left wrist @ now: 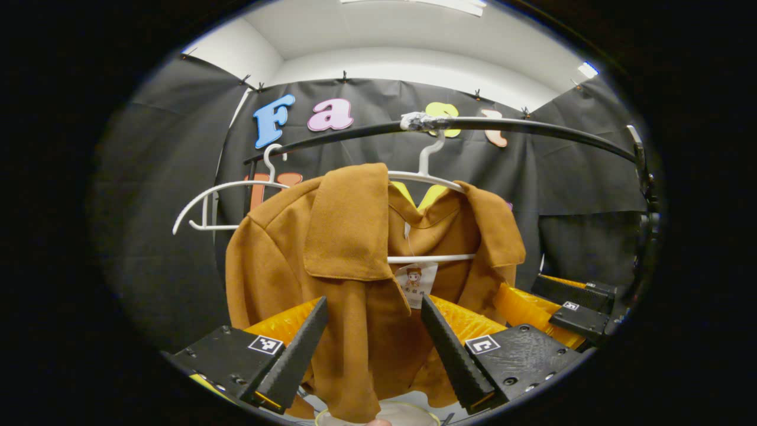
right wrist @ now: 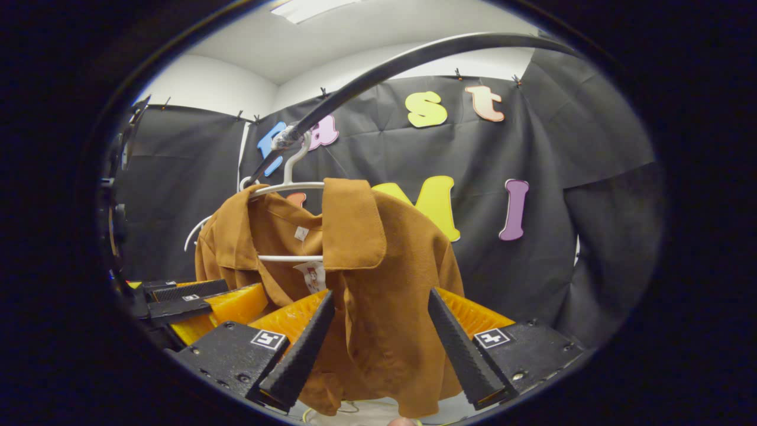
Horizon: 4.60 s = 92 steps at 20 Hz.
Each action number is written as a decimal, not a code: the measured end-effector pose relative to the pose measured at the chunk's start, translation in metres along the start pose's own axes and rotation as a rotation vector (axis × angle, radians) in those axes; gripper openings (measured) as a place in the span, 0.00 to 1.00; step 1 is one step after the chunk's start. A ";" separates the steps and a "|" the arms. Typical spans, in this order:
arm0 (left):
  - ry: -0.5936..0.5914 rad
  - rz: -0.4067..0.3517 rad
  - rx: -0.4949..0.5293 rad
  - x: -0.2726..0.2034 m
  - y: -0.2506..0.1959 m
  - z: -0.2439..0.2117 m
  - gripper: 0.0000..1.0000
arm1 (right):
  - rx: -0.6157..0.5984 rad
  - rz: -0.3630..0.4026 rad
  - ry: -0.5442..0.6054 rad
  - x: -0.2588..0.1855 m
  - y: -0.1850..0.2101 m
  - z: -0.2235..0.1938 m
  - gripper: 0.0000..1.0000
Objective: Grasp the clothes on the hanger with both hands and then place them into the laundry hamper below.
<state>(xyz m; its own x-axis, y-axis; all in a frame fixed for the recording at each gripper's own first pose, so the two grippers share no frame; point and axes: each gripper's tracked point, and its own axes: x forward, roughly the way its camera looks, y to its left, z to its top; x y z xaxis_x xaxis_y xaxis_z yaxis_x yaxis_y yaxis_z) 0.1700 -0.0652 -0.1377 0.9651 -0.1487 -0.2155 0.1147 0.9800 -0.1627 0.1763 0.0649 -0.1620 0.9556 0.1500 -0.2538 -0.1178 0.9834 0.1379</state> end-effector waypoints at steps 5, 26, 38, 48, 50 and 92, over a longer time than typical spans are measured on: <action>0.025 0.023 -0.081 0.029 0.004 -0.002 0.98 | -0.015 0.023 0.002 0.028 0.010 -0.001 1.00; 0.026 0.138 -0.020 0.040 0.044 -0.008 0.07 | -0.003 -0.187 0.027 0.067 -0.041 -0.013 0.25; -0.005 0.110 -0.122 -0.008 0.069 0.020 0.04 | 0.194 -0.226 -0.094 0.023 -0.098 0.024 0.08; -0.046 0.072 -0.187 -0.019 0.087 0.057 0.04 | 0.566 -0.089 -0.118 0.044 -0.122 0.036 0.07; -0.044 0.068 -0.201 -0.018 0.090 0.059 0.00 | 0.614 -0.060 -0.126 0.052 -0.126 0.044 0.07; 0.097 -0.017 -0.453 -0.044 0.181 0.022 0.00 | 0.570 0.096 0.108 0.124 -0.124 -0.007 0.04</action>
<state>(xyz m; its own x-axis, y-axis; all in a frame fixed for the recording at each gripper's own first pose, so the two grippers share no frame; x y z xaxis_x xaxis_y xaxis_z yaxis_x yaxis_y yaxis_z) 0.1535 0.1213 -0.1365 0.9350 -0.1971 -0.2948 -0.0048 0.8242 -0.5663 0.3074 -0.0380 -0.2173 0.9111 0.2751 -0.3069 -0.0102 0.7595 0.6505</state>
